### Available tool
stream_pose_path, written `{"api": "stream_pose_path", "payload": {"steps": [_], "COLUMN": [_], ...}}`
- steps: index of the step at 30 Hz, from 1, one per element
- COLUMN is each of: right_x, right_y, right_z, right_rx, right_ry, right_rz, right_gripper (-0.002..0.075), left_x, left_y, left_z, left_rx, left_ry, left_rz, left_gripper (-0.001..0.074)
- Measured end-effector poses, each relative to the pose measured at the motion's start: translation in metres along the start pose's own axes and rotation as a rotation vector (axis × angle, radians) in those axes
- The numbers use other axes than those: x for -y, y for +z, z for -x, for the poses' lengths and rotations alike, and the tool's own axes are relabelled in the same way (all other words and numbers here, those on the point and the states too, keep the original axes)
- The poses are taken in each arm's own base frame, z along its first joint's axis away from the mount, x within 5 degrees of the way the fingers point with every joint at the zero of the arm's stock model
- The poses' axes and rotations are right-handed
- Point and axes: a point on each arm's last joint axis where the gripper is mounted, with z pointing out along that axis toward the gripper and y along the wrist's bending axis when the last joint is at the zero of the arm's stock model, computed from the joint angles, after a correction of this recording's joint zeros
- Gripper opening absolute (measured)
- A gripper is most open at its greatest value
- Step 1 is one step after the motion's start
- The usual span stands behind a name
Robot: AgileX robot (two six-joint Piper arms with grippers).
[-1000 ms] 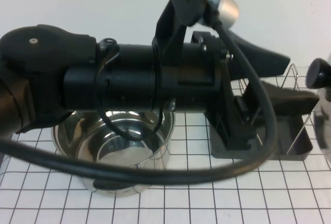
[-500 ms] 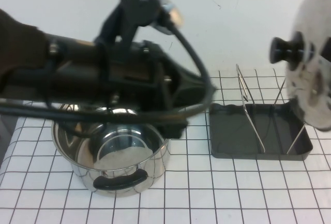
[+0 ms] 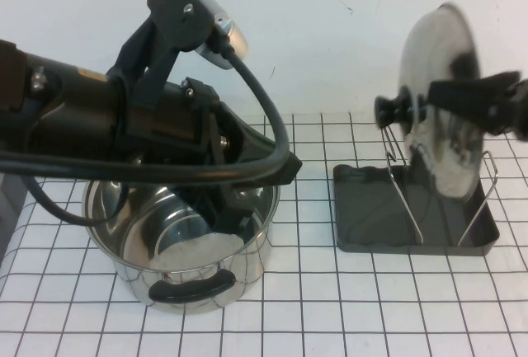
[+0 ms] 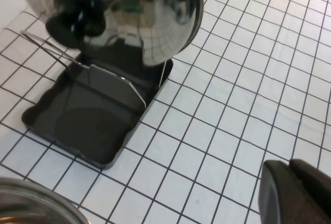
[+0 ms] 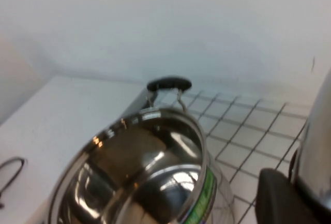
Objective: Put pot lid on rack
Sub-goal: Place the pot lid on the pot rack
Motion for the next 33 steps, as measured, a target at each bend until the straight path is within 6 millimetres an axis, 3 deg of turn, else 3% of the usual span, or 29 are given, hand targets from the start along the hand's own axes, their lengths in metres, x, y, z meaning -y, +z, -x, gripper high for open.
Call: {"api": "stream_pose_path", "payload": {"steps": [6, 19, 22, 27, 33], "right_x": [0.015, 0.031, 0.032, 0.033, 0.037], "right_y": [0.018, 0.026, 0.027, 0.028, 0.025], "right_z": [-0.018, -0.029, -0.029, -0.029, -0.030], "right_rx": [-0.065, -0.103, -0.103, -0.104, -0.122], "right_ry": [-0.005, 0.014, 0.020, 0.052, 0.076], "right_rz": [0.001, -0.039, -0.044, -0.053, -0.074], "right_gripper": [0.0048, 0.0054, 0.0125, 0.0347, 0.0431], "left_x": [0.000, -0.001, -0.001, -0.001, 0.001], "left_y": [0.000, 0.000, 0.000, 0.000, 0.000], "left_z": [0.000, 0.000, 0.000, 0.000, -0.001], "left_rx": [0.000, 0.002, 0.002, 0.000, -0.009], "left_ry": [-0.004, -0.012, -0.012, -0.012, -0.012], "left_rz": [0.001, 0.004, 0.004, 0.002, -0.010], "left_gripper": [-0.0001, -0.0001, -0.0001, -0.0001, -0.0001]}}
